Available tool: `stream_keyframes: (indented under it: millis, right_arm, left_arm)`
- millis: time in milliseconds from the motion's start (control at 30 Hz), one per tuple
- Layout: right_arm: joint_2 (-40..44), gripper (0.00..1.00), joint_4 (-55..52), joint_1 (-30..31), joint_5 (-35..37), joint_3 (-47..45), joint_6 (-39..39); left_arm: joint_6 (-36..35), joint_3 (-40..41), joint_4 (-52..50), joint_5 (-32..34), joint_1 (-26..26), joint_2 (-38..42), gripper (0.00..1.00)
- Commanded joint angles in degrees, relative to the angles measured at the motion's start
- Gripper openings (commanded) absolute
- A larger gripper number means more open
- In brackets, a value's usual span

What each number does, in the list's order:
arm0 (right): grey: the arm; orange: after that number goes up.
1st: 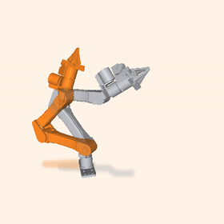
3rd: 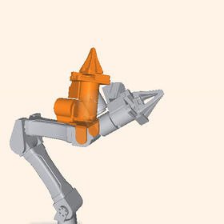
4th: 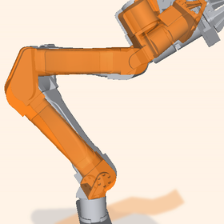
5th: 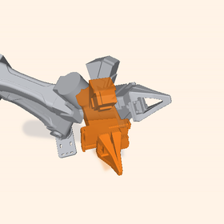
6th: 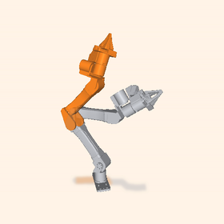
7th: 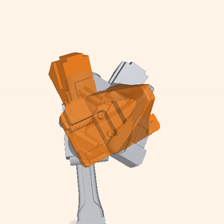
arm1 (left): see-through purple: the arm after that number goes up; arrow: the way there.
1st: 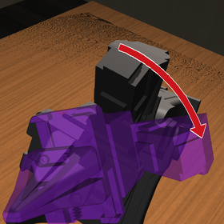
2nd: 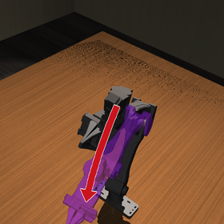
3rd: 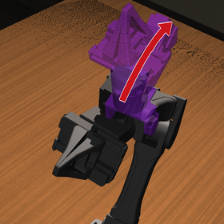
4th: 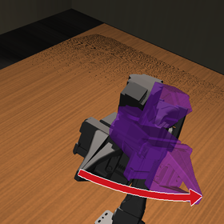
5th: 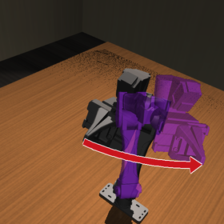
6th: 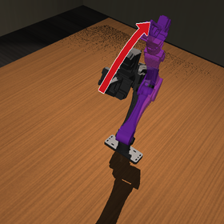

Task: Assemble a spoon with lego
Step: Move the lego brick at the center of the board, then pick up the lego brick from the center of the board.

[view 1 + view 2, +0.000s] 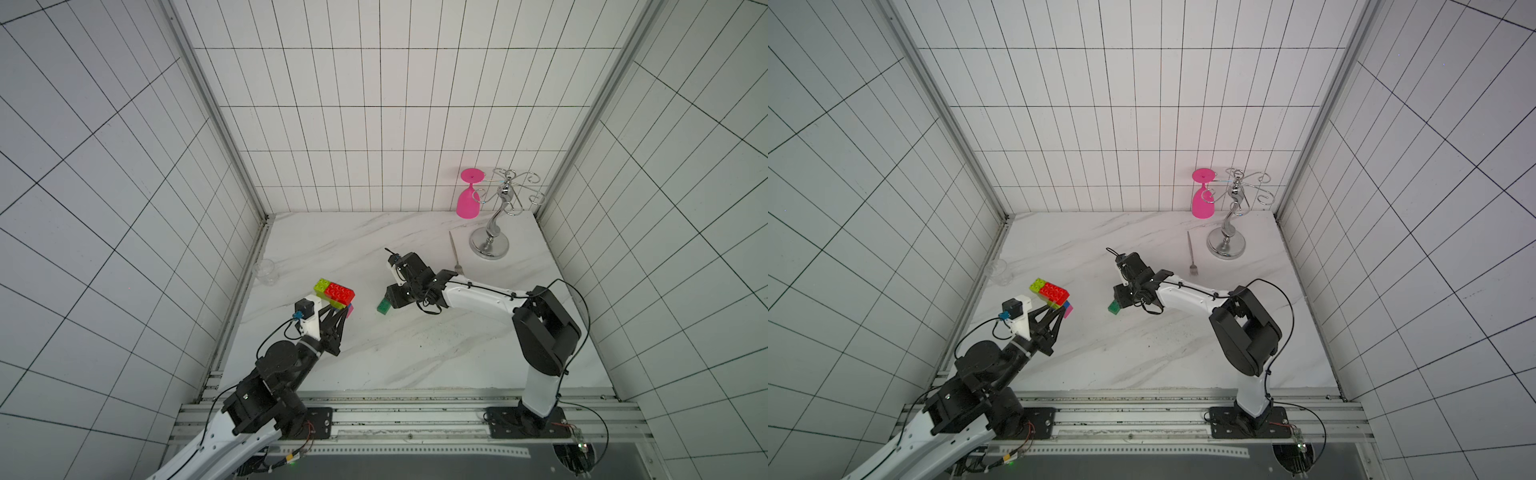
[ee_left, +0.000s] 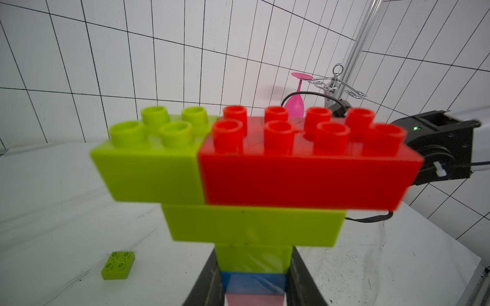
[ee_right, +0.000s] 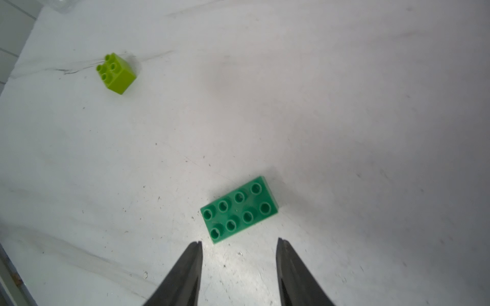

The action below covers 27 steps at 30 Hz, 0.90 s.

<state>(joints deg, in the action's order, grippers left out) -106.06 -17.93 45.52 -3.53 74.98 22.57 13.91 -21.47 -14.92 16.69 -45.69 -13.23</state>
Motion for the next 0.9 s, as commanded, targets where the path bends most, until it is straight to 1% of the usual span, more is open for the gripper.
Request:
stream_keyframes:
  millis: [0, 67, 133, 233, 333, 467, 667, 867]
  right_arm:
    - [-3.14, 0.53, -14.37, 0.78, 7.86, 6.26, 15.21]
    - [-5.76, 0.54, -17.29, 1.14, 5.85, 9.00, 21.11]
    - [-7.37, 0.56, -17.15, 2.06, 5.14, 10.45, 24.70]
    - [-9.12, 0.59, -17.25, 3.59, 7.94, 13.66, 27.91]
    - [-12.36, 0.59, -19.48, 4.14, 7.47, 18.19, 30.80]
    - [-16.58, 0.59, -21.89, 4.58, 6.90, 23.22, 32.80]
    - [-20.29, 0.59, -26.04, 4.67, 8.69, 26.36, 34.91]
    - [-23.64, 0.58, -30.10, 4.67, 10.52, 30.47, 34.18]
  left_arm:
    - [-0.72, 0.94, 4.14, -0.52, -0.10, -0.29, 0.00]
    - [-0.81, 1.20, 4.43, -0.52, -0.10, -0.34, 0.00]
    - [-0.76, 1.35, 4.44, -0.60, -0.08, -0.30, 0.00]
    - [-0.77, 1.49, 4.03, -0.69, -0.08, 0.20, 0.00]
    - [-0.73, 1.84, 3.37, -0.54, -0.10, 1.08, 0.00]
    - [-0.77, 2.25, 2.46, -0.25, -0.10, 2.65, 0.00]
    - [-0.80, 2.46, 2.17, -0.43, -0.06, 3.25, 0.00]
    - [-0.83, 2.62, 2.57, -0.88, -0.10, 2.86, 0.00]
